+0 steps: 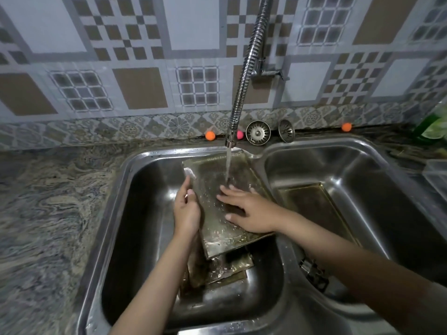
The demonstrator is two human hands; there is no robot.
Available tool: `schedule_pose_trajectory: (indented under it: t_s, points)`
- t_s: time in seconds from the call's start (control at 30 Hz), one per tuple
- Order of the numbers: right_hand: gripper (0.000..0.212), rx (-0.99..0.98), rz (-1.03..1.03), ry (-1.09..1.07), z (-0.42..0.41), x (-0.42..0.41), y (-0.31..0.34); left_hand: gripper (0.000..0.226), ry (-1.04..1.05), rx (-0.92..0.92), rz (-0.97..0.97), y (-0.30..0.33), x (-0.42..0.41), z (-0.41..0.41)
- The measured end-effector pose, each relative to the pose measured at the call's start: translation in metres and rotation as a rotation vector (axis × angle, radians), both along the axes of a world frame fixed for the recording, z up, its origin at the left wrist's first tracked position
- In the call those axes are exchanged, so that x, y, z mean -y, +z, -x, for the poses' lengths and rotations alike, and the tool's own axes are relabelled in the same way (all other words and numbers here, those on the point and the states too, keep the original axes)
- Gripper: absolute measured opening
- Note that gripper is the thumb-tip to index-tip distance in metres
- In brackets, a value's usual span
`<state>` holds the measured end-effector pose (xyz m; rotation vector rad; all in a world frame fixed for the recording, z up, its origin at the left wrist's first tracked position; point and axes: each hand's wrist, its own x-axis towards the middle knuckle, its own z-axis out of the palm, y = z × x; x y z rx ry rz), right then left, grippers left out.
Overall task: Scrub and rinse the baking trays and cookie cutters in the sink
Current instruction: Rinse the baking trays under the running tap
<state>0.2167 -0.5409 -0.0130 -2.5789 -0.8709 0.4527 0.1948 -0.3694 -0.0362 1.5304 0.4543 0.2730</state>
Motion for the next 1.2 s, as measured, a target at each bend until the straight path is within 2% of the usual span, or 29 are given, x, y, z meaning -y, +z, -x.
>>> schedule_pose_trajectory:
  t_s: [0.1, 0.2, 0.43, 0.53, 0.6, 0.7, 0.83, 0.97, 1.07, 1.2]
  points:
    - [0.035, 0.084, -0.034, -0.188, -0.005, 0.031, -0.003, 0.042, -0.007, -0.022, -0.014, -0.006, -0.010, 0.007]
    - [0.037, 0.065, -0.230, -0.383, -0.005, 0.044, -0.011, 0.042, -0.044, -0.018, -0.022, -0.009, -0.008, 0.012]
    - [0.043, -0.307, -0.679, -0.544, 0.004, 0.038, -0.004, 0.040, -0.046, 0.005, 0.030, -0.012, -0.008, 0.010]
    - [0.043, -0.312, -0.810, -0.564, 0.005, 0.036, 0.001, 0.041, -0.083, -0.019, -0.036, -0.012, -0.009, 0.009]
    - [0.039, -0.268, -0.876, -0.570, 0.006, 0.032, 0.007, 0.044, -0.142, -0.108, -0.102, -0.012, -0.005, 0.008]
    - [0.037, -0.176, -0.870, -0.552, 0.005, 0.022, 0.012, 0.053, -0.243, -0.175, -0.225, -0.010, 0.000, 0.006]
    - [0.044, -0.044, -0.790, -0.443, 0.006, 0.006, 0.012, 0.053, -0.450, -0.015, -0.194, 0.017, 0.019, 0.010]
    - [0.055, -0.208, -0.902, -0.432, 0.015, -0.012, 0.014, 0.059, -0.560, 0.065, -0.092, 0.034, 0.033, 0.017]
    - [0.054, -0.361, -0.963, -0.503, 0.018, -0.020, 0.014, 0.075, -0.466, 0.091, -0.004, 0.034, 0.028, 0.017]
    - [0.043, -0.399, -0.945, -0.503, 0.019, -0.023, 0.012, 0.071, -0.385, 0.175, -0.078, 0.032, 0.022, 0.021]
